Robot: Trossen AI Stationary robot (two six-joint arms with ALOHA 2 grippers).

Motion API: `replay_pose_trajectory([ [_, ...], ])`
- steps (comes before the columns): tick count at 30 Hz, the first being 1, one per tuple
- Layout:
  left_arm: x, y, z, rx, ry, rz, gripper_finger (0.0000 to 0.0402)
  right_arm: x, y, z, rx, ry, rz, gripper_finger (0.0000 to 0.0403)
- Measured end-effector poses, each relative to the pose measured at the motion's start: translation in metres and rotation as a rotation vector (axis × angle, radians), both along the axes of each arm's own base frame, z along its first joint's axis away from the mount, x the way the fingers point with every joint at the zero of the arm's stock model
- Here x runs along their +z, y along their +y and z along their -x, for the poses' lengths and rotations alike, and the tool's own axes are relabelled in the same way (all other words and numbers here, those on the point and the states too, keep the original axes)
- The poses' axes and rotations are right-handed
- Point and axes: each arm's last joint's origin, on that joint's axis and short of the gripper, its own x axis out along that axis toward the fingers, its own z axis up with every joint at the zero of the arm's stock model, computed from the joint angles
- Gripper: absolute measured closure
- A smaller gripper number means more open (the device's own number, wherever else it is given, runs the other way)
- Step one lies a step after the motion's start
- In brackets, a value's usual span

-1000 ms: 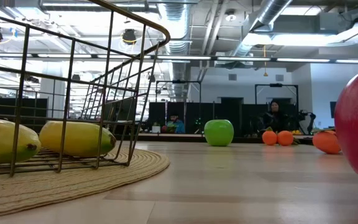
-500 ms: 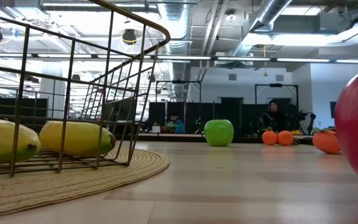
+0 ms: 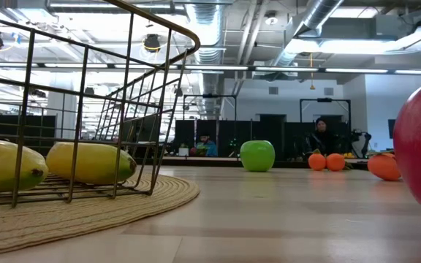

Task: Build produce basket
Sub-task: Put the red watermelon into the gold wire basket

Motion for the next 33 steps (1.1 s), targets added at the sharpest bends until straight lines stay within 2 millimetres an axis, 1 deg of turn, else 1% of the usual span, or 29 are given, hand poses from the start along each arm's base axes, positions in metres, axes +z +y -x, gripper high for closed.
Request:
replay_pose_trajectory([
  [4,-0.004,0.003,0.001,0.051,0.038,-0.03,0.0296,0.014,0.006,0.019,0.033,-0.012,-0.032,0.0158],
  [7,-0.009,0.002,0.005,0.035,0.103,-0.014,0.0296,0.024,0.006,0.037,0.038,-0.001,-0.037,0.0164],
  [10,-0.019,-0.001,0.013,0.021,0.229,0.009,0.0296,0.033,0.002,0.052,0.011,0.003,-0.036,0.0171],
  [15,-0.033,-0.015,0.033,0.045,0.437,0.037,0.0296,0.043,-0.003,0.072,-0.024,0.005,-0.022,0.0181],
  [19,-0.038,-0.028,0.047,0.116,0.523,0.069,0.0296,0.045,-0.006,0.077,-0.03,0.014,-0.011,0.0186],
  [23,-0.045,-0.043,0.052,0.17,0.528,0.16,0.0297,0.043,-0.01,0.077,-0.035,0.027,0.006,0.0189],
  [26,-0.064,-0.053,0.052,0.223,0.542,0.238,0.0297,0.04,-0.012,0.077,-0.04,0.056,0.022,0.0189],
  [30,-0.098,-0.068,0.046,0.194,0.496,0.326,0.0297,0.036,-0.011,0.076,-0.031,0.087,0.048,0.0189],
  [33,-0.116,-0.074,0.042,0.182,0.451,0.386,0.0297,0.036,-0.012,0.077,-0.029,0.089,0.05,0.0189],
])
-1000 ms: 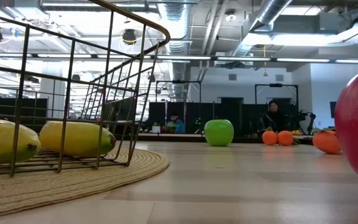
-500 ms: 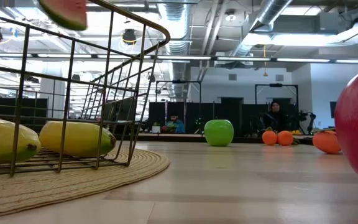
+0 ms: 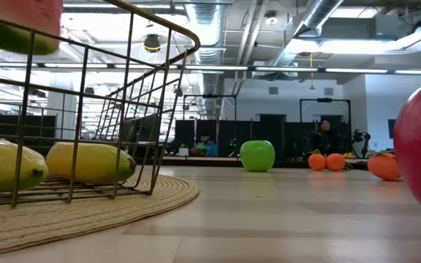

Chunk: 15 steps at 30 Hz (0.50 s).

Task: Build produce basket
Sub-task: Put the red watermelon into the gold wire basket

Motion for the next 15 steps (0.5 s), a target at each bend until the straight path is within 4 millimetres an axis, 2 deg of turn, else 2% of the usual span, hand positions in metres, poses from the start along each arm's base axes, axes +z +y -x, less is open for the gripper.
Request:
replay_pose_trajectory([
  [9,-0.036,0.004,0.008,0.057,0.086,-0.004,0.0297,-0.003,0.0,0.002,0.009,0.036,0.02,0.0189],
  [15,-0.053,0.006,0.007,0.052,0.053,-0.001,0.0297,-0.003,0.0,0.002,0.011,0.035,0.023,0.0189],
])
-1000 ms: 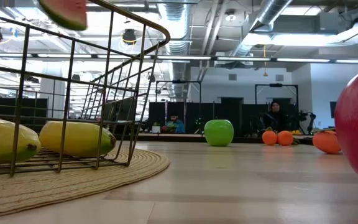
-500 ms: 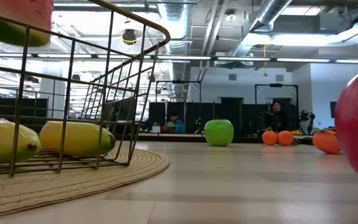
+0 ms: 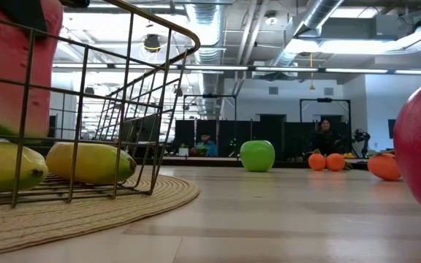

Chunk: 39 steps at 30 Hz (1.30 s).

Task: Build produce basket
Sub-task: Put the red watermelon into the gold wire basket

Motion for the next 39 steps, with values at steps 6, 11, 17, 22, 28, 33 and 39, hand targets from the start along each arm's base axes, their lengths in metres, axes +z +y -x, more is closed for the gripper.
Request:
replay_pose_trajectory([
  [6,-0.019,0.006,0.005,0.016,0.05,-0.02,0.0298,0.0,0.0,0.0,0.0,0.0,0.0,0.0189],
  [11,-0.019,0.008,0.006,0.018,0.048,-0.058,0.0298,0.0,0.0,0.0,-0.001,-0.003,-0.002,0.0189],
  [17,-0.02,0.009,0.008,0.02,0.068,-0.078,0.0298,0.001,0.0,-0.001,-0.003,-0.013,-0.006,0.0189],
  [22,-0.019,0.008,0.007,-0.013,0.049,-0.078,0.0298,0.001,0.0,-0.001,-0.003,-0.016,-0.008,0.0189],
  [28,-0.016,0.005,0.003,-0.08,0.016,-0.034,0.0298,0.003,0.0,-0.003,-0.003,-0.035,-0.017,0.0189],
  [33,-0.018,0.004,0.002,-0.09,0.021,-0.043,0.0298,0.003,0.0,-0.003,-0.003,-0.035,-0.017,0.0189],
  [39,-0.036,-0.003,-0.011,-0.124,0.074,-0.047,0.0298,0.003,0.0,-0.003,-0.003,-0.036,-0.018,0.0189],
])
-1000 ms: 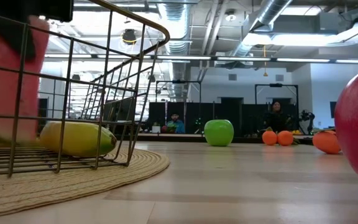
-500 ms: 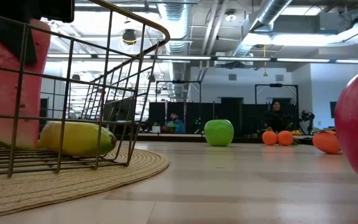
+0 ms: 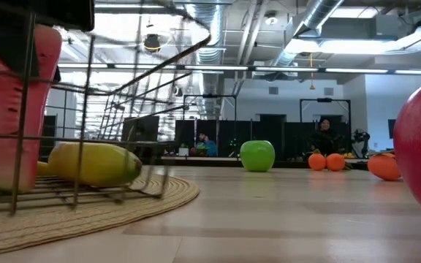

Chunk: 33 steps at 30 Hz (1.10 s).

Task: Build produce basket
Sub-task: Put the red watermelon into the gold wire basket

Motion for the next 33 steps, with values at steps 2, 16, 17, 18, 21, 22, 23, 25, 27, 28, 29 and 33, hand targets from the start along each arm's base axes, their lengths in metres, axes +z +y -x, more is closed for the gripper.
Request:
replay_pose_trajectory([
  [2,-0.007,-0.003,-0.006,-0.029,0.001,0.0,0.0299,0.0,0.0,0.0,0.0,-0.001,-0.001,0.0189],
  [16,-0.008,0.009,-0.015,-0.064,-0.002,-0.034,0.0298,0.0,0.0,0.0,-0.002,-0.001,-0.003,0.0189],
  [17,-0.008,0.008,-0.015,-0.076,0.004,-0.032,0.0288,0.0,0.0,0.0,-0.002,-0.001,-0.003,0.0189],
  [18,-0.009,0.009,-0.014,-0.088,0.019,-0.037,0.0273,0.0,0.0,0.0,-0.002,-0.001,-0.003,0.0189],
  [21,-0.013,0.01,-0.012,-0.082,0.05,-0.051,0.0215,0.0,0.0,0.0,-0.001,-0.001,-0.003,0.0189],
  [22,-0.014,0.011,-0.011,-0.076,0.059,-0.051,0.0198,0.0,0.0,0.0,-0.001,-0.001,-0.002,0.0189],
  [23,-0.014,0.011,-0.011,-0.071,0.064,-0.049,0.0184,0.0,0.0,0.0,-0.001,-0.001,-0.003,0.0189],
  [25,-0.012,0.011,-0.01,-0.068,0.063,-0.034,0.0162,0.0,0.0,0.0,-0.001,0.0,-0.002,0.0189],
  [27,-0.009,0.012,-0.01,-0.063,0.057,-0.023,0.0149,0.0,0.0,0.0,-0.001,0.0,-0.002,0.0189],
  [28,-0.005,0.013,-0.01,-0.058,0.058,-0.014,0.0145,0.0,0.0,0.0,-0.001,0.0,-0.002,0.0189],
  [29,0.0,0.014,-0.01,-0.054,0.054,-0.013,0.0143,0.0,0.0,0.0,-0.001,0.0,-0.002,0.0189],
  [33,0.029,0.019,-0.01,-0.041,0.027,-0.042,0.0141,0.0,0.0,0.0,0.003,0.003,-0.003,0.0189],
])
